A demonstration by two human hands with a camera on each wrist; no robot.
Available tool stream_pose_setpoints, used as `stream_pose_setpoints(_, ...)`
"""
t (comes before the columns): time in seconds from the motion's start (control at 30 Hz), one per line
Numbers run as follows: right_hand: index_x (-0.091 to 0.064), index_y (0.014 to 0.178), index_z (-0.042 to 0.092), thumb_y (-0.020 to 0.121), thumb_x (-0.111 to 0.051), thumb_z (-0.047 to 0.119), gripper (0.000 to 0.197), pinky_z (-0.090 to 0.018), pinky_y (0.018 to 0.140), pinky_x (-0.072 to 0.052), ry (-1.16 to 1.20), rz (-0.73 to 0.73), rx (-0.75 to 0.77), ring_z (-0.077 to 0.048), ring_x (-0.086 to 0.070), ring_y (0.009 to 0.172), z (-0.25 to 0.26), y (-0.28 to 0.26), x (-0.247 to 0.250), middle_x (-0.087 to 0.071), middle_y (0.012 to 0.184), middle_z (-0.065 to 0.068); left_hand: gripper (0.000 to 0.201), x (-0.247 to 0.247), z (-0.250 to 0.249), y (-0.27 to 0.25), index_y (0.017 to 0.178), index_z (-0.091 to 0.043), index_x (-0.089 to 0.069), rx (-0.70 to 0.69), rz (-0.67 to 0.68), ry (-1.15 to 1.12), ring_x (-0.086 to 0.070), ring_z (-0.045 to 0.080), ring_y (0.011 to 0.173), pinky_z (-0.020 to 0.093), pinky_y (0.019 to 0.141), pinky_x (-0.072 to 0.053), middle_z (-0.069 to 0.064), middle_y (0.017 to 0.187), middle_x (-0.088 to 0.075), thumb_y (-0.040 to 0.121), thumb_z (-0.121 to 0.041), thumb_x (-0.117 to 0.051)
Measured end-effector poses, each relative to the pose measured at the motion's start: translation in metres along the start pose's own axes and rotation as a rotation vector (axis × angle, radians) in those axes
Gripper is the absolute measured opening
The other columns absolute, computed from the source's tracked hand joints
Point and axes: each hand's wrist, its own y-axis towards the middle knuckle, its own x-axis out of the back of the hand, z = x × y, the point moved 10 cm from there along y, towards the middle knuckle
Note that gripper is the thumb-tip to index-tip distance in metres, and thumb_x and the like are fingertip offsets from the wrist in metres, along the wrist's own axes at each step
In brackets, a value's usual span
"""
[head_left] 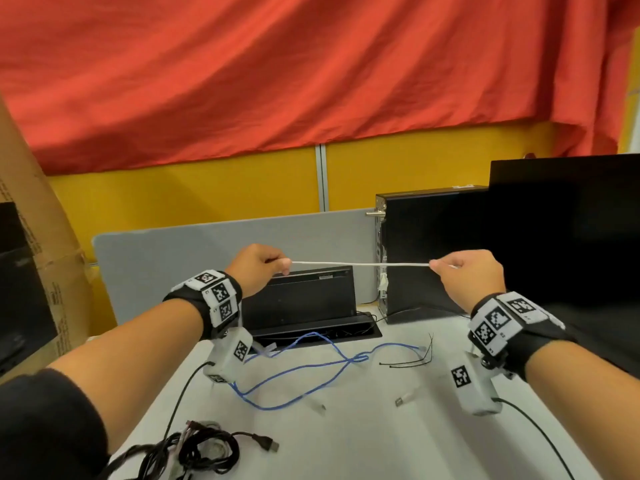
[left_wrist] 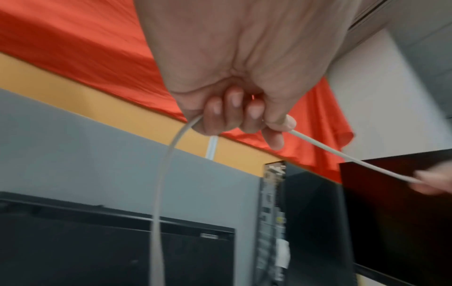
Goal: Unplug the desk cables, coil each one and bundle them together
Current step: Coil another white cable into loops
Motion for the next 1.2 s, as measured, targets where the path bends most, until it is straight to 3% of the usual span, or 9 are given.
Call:
stream_pose_setpoints(0.2, -0.067, 0.073, 0.016, 0.087, -0.056, 0.025, 0.021, -0.031, 0.065, -0.054, -0.535, 0.273, -0.074, -0.021, -0.061, 0.066, -0.016, -0.013, -0.041, -0.063, 0.070, -0.003, 0.025, -0.012, -0.017, -0.004, 0.077, -0.021, -0.070, -0.039, 0.005, -0.022, -0.045, 0.013, 0.059, 0.025, 0.059, -0.037, -0.005, 0.059, -0.052, 0.096, -0.030, -0.056)
stream_pose_setpoints(0.27, -0.067, 0.081, 0.014, 0.085, -0.053, 0.021, 0.016, -0.029, 0.061, -0.052, -0.575, 0.348, 0.020, -0.020, -0.061, 0.068, 0.005, -0.022, -0.054, -0.066, 0.077, -0.003, 0.025, -0.022, -0.032, -0.004, 0.075, -0.024, -0.068, -0.079, 0.039, -0.027, -0.048, 0.016, 0.064, 0.028, 0.063, -0.040, 0.001, 0.066, -0.057, 0.096, -0.031, -0.056)
stream_pose_setpoints(0.4, -0.063, 0.120, 0.016, 0.087, -0.052, 0.020, 0.035, -0.028, 0.085, -0.051, -0.259, 0.463, 0.322, -0.021, -0.063, 0.101, 0.075, -0.050, -0.078, -0.068, 0.113, -0.003, 0.024, -0.044, -0.062, -0.006, 0.075, -0.028, -0.068, -0.162, 0.090, -0.044, -0.047, 0.000, 0.054, 0.020, 0.055, -0.032, -0.016, 0.055, -0.056, 0.095, -0.032, -0.057)
stream_pose_setpoints(0.53, -0.051, 0.137, 0.017, 0.092, -0.057, 0.028, 0.047, -0.028, 0.094, -0.045, 0.043, 0.622, 0.316, -0.015, -0.060, 0.111, 0.112, -0.071, -0.096, -0.066, 0.120, -0.001, 0.026, -0.057, -0.086, -0.008, 0.073, -0.017, -0.068, -0.228, 0.113, -0.096, -0.038, 0.003, 0.048, 0.018, 0.051, -0.030, -0.010, 0.053, -0.047, 0.094, -0.031, -0.060)
stream_pose_setpoints(0.63, -0.075, 0.102, 0.021, 0.093, -0.059, 0.035, 0.023, -0.031, 0.082, -0.052, 0.094, 0.554, 0.322, -0.006, -0.061, 0.077, 0.111, -0.068, -0.090, -0.068, 0.077, 0.009, 0.026, -0.057, -0.081, -0.007, 0.070, -0.020, -0.067, -0.202, 0.134, -0.094, -0.034, 0.006, 0.047, 0.019, 0.049, -0.029, -0.007, 0.052, -0.044, 0.094, -0.030, -0.061)
stream_pose_setpoints(0.7, -0.077, 0.084, 0.024, 0.089, -0.063, 0.037, 0.020, -0.028, 0.073, -0.054, 0.059, 0.427, 0.313, -0.006, -0.063, 0.073, 0.101, -0.057, -0.077, -0.070, 0.072, 0.007, 0.027, -0.055, -0.073, -0.008, 0.071, -0.023, -0.068, -0.180, 0.152, -0.084, -0.033, 0.004, 0.041, 0.013, 0.044, -0.026, -0.012, 0.043, -0.042, 0.095, -0.031, -0.059)
stream_pose_setpoints(0.83, -0.076, 0.078, 0.024, 0.089, -0.063, 0.038, 0.022, -0.028, 0.073, -0.053, -0.026, 0.212, 0.315, -0.007, -0.065, 0.077, 0.076, -0.034, -0.049, -0.072, 0.077, 0.009, 0.028, -0.040, -0.041, -0.005, 0.074, -0.021, -0.069, -0.092, 0.111, -0.050, -0.038, 0.001, 0.040, 0.011, 0.044, -0.029, -0.012, 0.044, -0.044, 0.096, -0.031, -0.056)
stream_pose_setpoints(0.9, -0.074, 0.075, 0.026, 0.089, -0.060, 0.039, 0.024, -0.025, 0.063, -0.052, -0.124, 0.133, 0.319, -0.006, -0.063, 0.067, 0.062, -0.025, -0.037, -0.067, 0.066, 0.012, 0.029, -0.034, -0.022, -0.003, 0.077, -0.018, -0.071, -0.043, 0.102, -0.006, -0.038, 0.003, 0.047, 0.017, 0.049, -0.032, -0.006, 0.054, -0.048, 0.096, -0.033, -0.056)
stream_pose_setpoints(1.2, -0.064, 0.070, 0.027, 0.091, -0.056, 0.040, 0.026, -0.018, 0.046, -0.037, -0.406, -0.011, 0.115, -0.009, -0.054, 0.052, -0.014, 0.002, -0.011, -0.057, 0.055, 0.007, 0.028, -0.012, 0.046, -0.008, 0.074, -0.020, -0.071, 0.131, 0.076, 0.118, -0.043, 0.012, 0.053, 0.024, 0.053, -0.033, -0.002, 0.057, -0.050, 0.096, -0.030, -0.057)
